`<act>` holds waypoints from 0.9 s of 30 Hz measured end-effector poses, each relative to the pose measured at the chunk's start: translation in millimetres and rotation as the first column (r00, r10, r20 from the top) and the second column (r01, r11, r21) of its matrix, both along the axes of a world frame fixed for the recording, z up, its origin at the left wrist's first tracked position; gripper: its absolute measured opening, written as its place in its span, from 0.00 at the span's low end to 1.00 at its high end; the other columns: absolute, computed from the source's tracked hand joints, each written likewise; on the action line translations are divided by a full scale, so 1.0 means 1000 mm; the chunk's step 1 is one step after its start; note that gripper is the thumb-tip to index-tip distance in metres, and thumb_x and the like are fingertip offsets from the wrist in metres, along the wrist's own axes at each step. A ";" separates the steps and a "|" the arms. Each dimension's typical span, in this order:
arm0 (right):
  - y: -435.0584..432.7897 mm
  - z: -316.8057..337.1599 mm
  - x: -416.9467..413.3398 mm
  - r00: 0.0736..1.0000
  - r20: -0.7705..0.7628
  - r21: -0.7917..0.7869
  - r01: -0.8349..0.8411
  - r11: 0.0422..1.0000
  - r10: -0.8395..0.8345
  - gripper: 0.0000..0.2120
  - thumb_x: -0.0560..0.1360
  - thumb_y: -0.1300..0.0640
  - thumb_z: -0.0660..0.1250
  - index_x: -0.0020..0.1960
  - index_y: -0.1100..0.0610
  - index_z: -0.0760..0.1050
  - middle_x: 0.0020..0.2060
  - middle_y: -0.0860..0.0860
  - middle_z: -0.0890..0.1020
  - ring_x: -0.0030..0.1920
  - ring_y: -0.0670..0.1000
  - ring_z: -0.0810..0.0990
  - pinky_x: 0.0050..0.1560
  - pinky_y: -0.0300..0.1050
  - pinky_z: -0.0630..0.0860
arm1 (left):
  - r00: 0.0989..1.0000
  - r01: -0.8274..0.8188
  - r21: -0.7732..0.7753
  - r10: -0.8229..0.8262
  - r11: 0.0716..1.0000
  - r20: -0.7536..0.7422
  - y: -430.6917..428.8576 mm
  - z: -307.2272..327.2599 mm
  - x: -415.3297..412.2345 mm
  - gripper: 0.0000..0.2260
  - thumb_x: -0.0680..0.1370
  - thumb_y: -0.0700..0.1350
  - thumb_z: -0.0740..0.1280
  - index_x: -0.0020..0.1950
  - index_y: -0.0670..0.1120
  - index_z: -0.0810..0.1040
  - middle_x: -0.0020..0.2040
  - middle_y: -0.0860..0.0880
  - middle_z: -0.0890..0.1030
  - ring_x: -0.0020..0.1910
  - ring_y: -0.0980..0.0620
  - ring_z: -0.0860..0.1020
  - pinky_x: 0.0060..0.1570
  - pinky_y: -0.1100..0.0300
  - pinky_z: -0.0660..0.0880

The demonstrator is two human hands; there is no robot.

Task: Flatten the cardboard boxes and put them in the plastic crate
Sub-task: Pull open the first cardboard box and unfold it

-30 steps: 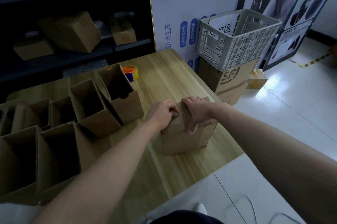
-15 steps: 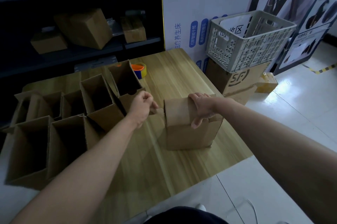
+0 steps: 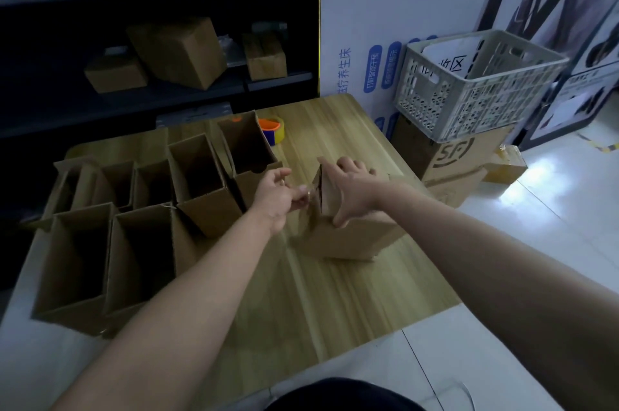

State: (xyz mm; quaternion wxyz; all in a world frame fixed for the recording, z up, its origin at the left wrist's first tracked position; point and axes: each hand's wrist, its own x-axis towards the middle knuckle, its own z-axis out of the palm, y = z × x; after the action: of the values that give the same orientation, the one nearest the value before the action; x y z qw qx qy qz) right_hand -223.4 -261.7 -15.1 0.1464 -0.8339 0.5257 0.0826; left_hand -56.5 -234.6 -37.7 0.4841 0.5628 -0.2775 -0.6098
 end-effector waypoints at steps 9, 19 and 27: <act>-0.007 -0.009 -0.070 0.838 0.449 0.242 0.218 0.945 -0.308 0.53 0.59 0.57 0.79 0.72 0.40 0.49 0.66 0.48 0.57 0.63 0.60 0.66 0.57 0.48 0.71 | 0.996 -0.074 0.077 0.077 0.994 -0.038 -0.016 0.018 0.030 0.15 0.76 0.26 0.55 0.54 0.42 0.72 0.55 0.37 0.73 0.47 0.43 0.79 0.35 0.59 0.78; 0.006 -0.039 -0.049 0.988 0.045 0.169 0.137 0.976 -0.147 0.61 0.61 0.34 0.74 0.78 0.52 0.38 0.77 0.50 0.40 0.75 0.55 0.37 0.73 0.62 0.41 | 0.622 0.450 0.160 -0.437 0.878 0.650 -0.008 0.007 -0.036 0.12 0.76 0.52 0.67 0.54 0.46 0.75 0.49 0.47 0.79 0.47 0.49 0.78 0.44 0.57 0.74; 0.004 -0.044 -0.013 0.999 -0.028 0.087 0.034 0.996 -0.031 0.62 0.60 0.34 0.75 0.78 0.55 0.40 0.77 0.53 0.47 0.76 0.57 0.44 0.74 0.61 0.46 | 0.338 0.500 0.127 -0.328 0.857 0.882 -0.009 0.001 -0.031 0.10 0.75 0.43 0.70 0.56 0.46 0.77 0.59 0.49 0.72 0.54 0.51 0.75 0.50 0.59 0.74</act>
State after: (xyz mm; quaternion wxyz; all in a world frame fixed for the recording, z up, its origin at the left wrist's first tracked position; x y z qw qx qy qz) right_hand -236.5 -258.0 -59.0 0.1772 -0.8169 0.5369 0.1141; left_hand -87.4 -243.5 -37.1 0.1425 0.6618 -0.6694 -0.3060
